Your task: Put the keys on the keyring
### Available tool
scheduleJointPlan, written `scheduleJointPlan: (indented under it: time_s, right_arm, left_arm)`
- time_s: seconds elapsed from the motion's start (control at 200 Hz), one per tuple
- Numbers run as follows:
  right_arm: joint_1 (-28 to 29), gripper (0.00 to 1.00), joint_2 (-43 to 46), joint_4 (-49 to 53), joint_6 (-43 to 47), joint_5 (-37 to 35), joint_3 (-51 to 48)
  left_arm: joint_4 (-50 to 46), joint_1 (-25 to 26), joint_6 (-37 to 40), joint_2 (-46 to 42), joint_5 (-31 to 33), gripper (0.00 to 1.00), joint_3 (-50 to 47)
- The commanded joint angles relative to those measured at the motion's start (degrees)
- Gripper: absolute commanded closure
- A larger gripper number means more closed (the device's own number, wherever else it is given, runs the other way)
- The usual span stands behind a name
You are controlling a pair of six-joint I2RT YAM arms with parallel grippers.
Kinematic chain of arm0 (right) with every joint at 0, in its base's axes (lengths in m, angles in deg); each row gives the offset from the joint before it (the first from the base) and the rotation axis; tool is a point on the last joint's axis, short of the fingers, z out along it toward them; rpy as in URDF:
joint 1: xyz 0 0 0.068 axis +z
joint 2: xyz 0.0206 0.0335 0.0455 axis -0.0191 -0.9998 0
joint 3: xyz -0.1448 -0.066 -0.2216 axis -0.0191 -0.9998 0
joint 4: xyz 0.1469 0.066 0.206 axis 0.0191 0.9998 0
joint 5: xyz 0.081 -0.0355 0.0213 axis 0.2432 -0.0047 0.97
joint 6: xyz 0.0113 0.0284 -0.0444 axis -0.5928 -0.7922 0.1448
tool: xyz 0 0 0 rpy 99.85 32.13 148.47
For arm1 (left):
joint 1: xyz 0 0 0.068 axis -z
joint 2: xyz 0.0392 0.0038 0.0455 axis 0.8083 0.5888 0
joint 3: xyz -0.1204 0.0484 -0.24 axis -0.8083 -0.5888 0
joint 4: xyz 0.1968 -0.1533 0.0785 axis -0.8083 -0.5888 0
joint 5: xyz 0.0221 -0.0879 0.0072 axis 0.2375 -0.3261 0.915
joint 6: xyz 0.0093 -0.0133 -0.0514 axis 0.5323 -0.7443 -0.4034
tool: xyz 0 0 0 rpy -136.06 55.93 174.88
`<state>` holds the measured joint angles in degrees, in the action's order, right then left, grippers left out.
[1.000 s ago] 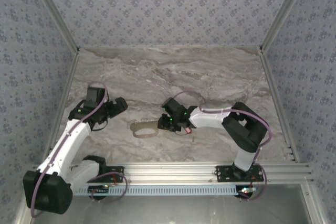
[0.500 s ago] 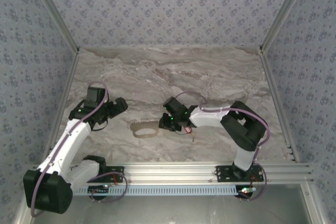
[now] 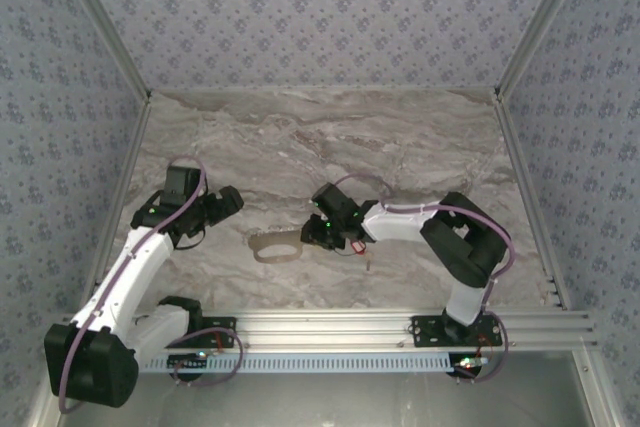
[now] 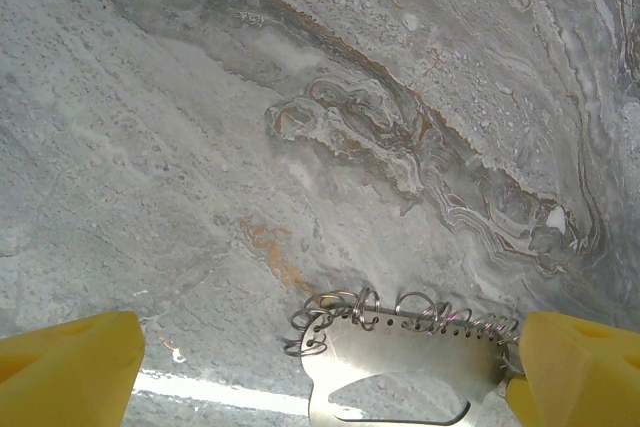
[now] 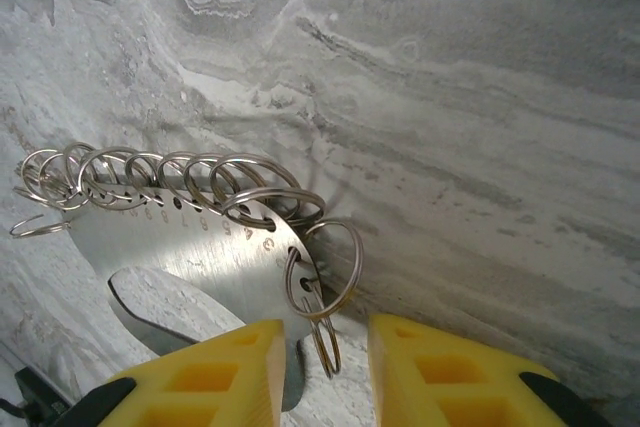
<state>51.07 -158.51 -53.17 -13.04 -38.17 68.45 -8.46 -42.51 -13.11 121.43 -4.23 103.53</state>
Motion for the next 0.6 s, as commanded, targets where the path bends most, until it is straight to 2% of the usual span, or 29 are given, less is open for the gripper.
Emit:
scheduleJointPlan:
  time_s: [0.0,0.595]
  right_arm:
    - [-1.4,0.69,2.5,0.4,-0.1,0.5,-1.5]
    - [-1.2,0.73,-0.4,0.1,0.9,2.2,-0.3]
  left_arm:
    - [-0.1,0.4,0.3,0.3,0.3,0.03,-0.3]
    - [-1.7,0.4,0.0,-1.2,1.0,0.03,-0.6]
